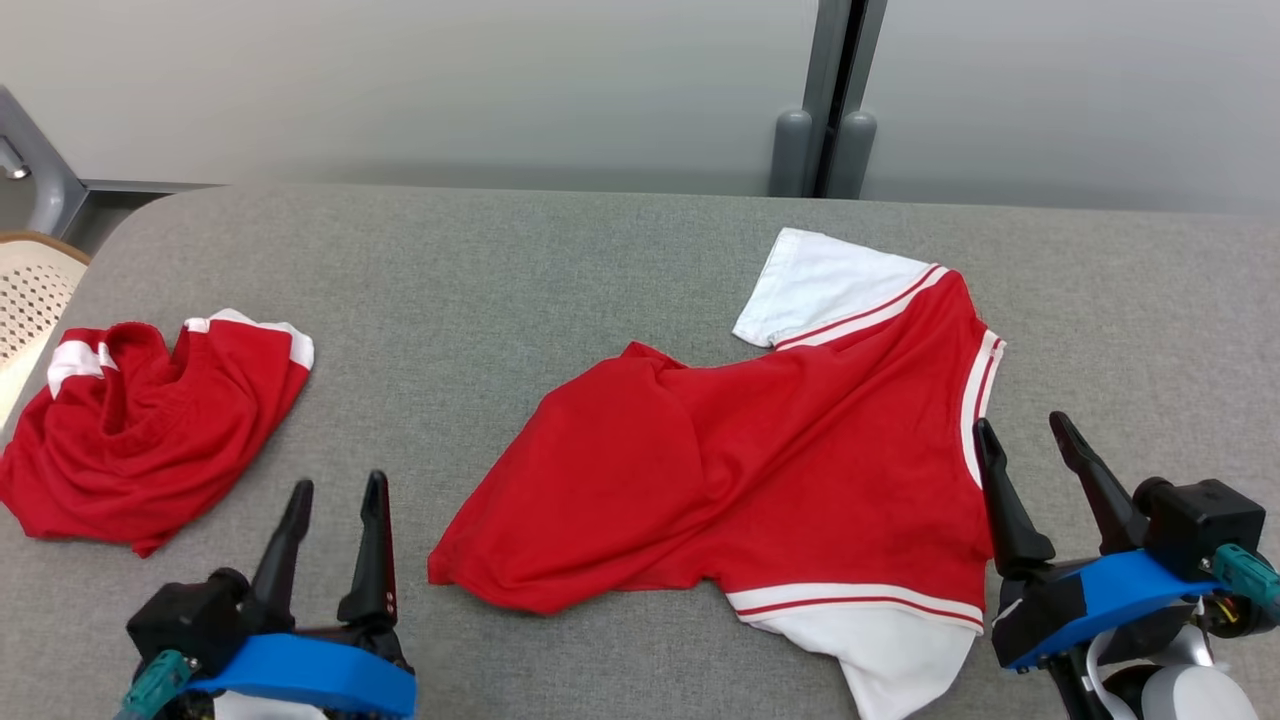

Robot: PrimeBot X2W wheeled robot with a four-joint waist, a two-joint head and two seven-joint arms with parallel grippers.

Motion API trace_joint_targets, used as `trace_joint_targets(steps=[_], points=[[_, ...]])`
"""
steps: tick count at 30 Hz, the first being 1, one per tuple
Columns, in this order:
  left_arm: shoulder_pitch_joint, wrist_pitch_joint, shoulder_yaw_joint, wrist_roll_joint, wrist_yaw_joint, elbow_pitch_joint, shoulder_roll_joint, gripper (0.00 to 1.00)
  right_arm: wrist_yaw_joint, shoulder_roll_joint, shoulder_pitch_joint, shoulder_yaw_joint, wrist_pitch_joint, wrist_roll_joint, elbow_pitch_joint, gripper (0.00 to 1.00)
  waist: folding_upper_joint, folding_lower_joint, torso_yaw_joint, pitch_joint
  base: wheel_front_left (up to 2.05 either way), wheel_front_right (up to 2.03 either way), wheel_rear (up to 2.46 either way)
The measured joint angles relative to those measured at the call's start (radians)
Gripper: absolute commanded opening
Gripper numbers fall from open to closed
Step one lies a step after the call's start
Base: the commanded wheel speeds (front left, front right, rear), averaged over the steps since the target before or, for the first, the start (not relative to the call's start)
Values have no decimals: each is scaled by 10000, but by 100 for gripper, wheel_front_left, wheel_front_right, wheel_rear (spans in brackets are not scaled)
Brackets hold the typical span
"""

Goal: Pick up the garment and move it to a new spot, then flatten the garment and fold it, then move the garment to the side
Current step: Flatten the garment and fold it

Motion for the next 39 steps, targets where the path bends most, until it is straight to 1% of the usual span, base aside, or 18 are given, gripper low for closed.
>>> trace_joint_targets(steps=[4,8,13,19,22,27,29,32,35,39], points=[[-326,-587,-48,437,-245,-73,247,100,0,0,101,-50,65,27,8,100,0,0,36,-119,0,0,0],[-745,-882,-111,715,-575,589,405,100,0,0,156,-25,173,8,50,100,0,0,-22,-180,0,0,0],[-1149,-1053,-184,984,-660,1333,397,100,0,-2,213,35,226,-77,221,100,0,0,-205,-191,0,0,0],[-1360,-1139,-107,1060,-790,1764,307,100,0,0,336,86,435,81,504,100,0,0,-333,-81,0,0,0],[-1367,-1152,-23,1060,-823,1801,265,100,2,4,333,-61,915,307,706,100,0,0,-361,-7,0,0,0],[-1355,-1179,50,1062,-899,1831,222,100,0,0,258,-395,2426,558,1369,100,0,0,-317,83,0,0,0],[-1355,-1181,67,1064,-918,1837,203,100,0,-2,150,-495,2863,635,1676,100,0,0,-268,114,0,0,0],[-1358,-1181,82,1078,-928,1839,144,100,0,-4,-157,-520,3198,698,2148,100,0,0,-196,153,0,0,0],[-1378,-1181,130,1080,-974,1843,121,100,0,6,-534,-337,3312,803,2677,100,0,0,-143,184,0,0,0],[-1384,-1181,196,1137,-1007,1829,84,100,0,0,-1011,-88,3402,642,3563,100,0,0,-108,224,0,0,0]])
